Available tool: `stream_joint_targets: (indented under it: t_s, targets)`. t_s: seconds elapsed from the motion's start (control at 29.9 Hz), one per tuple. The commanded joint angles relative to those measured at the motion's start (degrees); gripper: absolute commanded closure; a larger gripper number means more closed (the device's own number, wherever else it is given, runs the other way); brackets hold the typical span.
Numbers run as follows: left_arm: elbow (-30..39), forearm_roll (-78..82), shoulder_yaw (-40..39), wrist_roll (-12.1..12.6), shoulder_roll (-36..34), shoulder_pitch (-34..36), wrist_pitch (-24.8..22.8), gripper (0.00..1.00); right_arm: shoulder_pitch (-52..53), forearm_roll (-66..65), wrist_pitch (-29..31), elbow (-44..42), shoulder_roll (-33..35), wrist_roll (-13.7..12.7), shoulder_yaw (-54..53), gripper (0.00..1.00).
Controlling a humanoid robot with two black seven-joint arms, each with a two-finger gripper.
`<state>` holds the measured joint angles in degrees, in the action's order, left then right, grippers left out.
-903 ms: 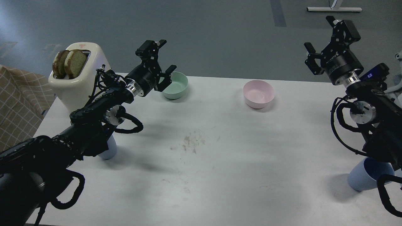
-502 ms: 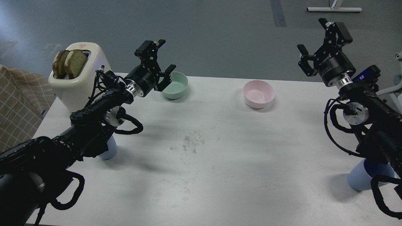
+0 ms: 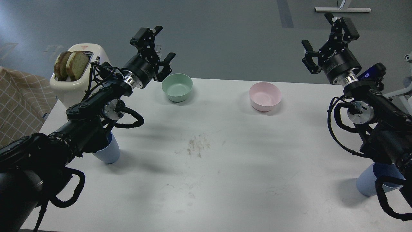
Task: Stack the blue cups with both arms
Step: 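Raise the left gripper and move it toward the blue cup nearest it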
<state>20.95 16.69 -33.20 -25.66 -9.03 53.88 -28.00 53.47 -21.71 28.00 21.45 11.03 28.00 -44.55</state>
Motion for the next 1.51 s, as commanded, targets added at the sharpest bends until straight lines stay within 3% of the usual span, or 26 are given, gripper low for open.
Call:
stream_joint_targets:
  t_s: [0.0,0.33,1.47]
  targets:
    - [0.05,-0.87,-0.11,-0.35,0.16,0.88,0.0,0.02,0.41,0.0,0.0,0.09,-0.04,0.0,0.07,0.0]
    - [0.23,-0.87,-0.46,-1.32,1.21,1.06,0.84,0.02,0.85,0.0,0.0,0.26,2.77,0.0,0.16,0.0]
    - [0.93,-1.05,-0.55,-1.32,3.06,2.11,0.14,0.02,3.92,2.02,0.0,0.26,1.81,0.0,1.83,0.0]
